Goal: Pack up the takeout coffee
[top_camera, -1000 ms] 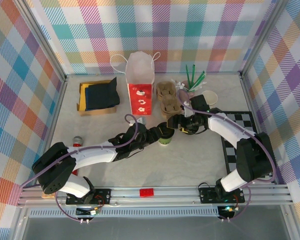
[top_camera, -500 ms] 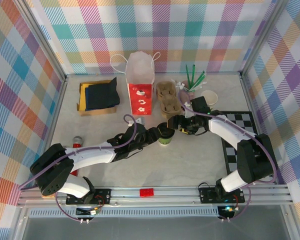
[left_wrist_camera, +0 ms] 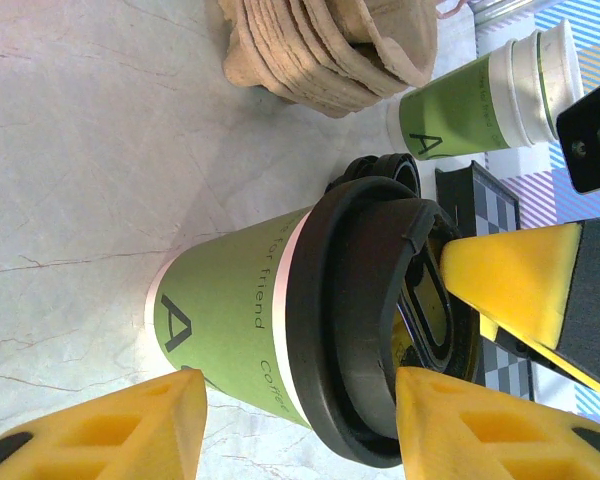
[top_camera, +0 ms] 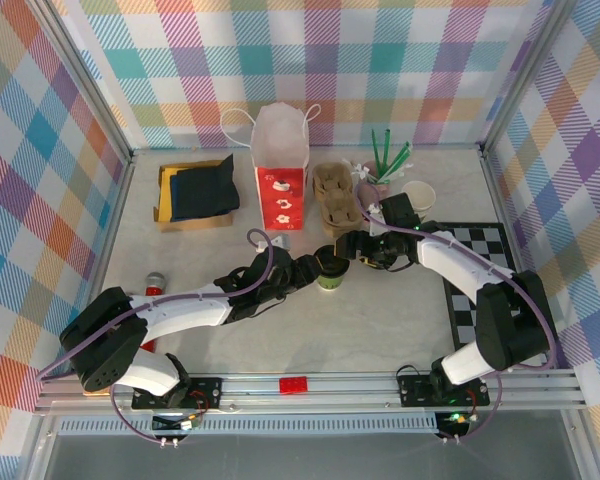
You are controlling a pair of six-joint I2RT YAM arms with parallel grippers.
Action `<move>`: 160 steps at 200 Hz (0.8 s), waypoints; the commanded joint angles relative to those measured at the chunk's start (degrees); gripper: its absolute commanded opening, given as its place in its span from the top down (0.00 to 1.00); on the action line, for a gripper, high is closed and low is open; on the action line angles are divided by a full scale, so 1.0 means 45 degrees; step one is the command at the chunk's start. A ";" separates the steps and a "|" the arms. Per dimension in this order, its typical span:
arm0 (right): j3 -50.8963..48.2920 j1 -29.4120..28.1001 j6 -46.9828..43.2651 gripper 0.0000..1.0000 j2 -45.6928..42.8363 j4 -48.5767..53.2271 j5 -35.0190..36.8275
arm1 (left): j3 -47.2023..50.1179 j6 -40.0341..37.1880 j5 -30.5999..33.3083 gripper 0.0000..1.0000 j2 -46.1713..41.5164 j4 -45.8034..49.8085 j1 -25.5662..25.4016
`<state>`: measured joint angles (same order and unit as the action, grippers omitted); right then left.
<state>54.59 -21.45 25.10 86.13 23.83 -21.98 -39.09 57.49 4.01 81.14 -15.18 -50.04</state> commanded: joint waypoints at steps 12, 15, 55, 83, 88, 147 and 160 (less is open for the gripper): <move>-0.0579 -0.0269 -0.0306 0.18 0.0832 0.2890 0.2560 | 0.0118 -0.0430 0.0434 0.48 -0.0198 0.1604 0.0079; -0.0521 -0.0298 -0.0310 0.18 0.0813 0.2929 0.2560 | 0.0074 -0.0476 0.0485 0.48 -0.0244 0.1687 0.0075; 0.0314 -0.0584 -0.0378 0.17 0.0678 0.3403 0.2569 | -0.0470 -0.0920 0.0592 0.47 -0.0454 0.2342 0.0083; 0.0849 -0.0604 -0.0447 0.16 0.0552 0.3693 0.2529 | -0.0764 -0.1131 0.0738 0.44 -0.0503 0.2674 0.0103; 0.0942 -0.0594 -0.0471 0.16 0.0557 0.3752 0.2558 | -0.0808 -0.1153 0.0744 0.43 -0.0512 0.2697 0.0088; 0.1667 -0.0604 -0.0736 0.15 0.0559 0.4234 0.2624 | -0.1229 -0.1369 0.0838 0.41 -0.0697 0.3051 0.0104; 0.1767 -0.0604 -0.0752 0.15 0.0500 0.4281 0.2552 | -0.1321 -0.1437 0.0833 0.41 -0.0746 0.3127 0.0091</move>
<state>62.72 -23.88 23.53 86.94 35.68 -14.11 -43.05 52.60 6.79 79.72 -2.94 -50.04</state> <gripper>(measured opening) 0.846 0.586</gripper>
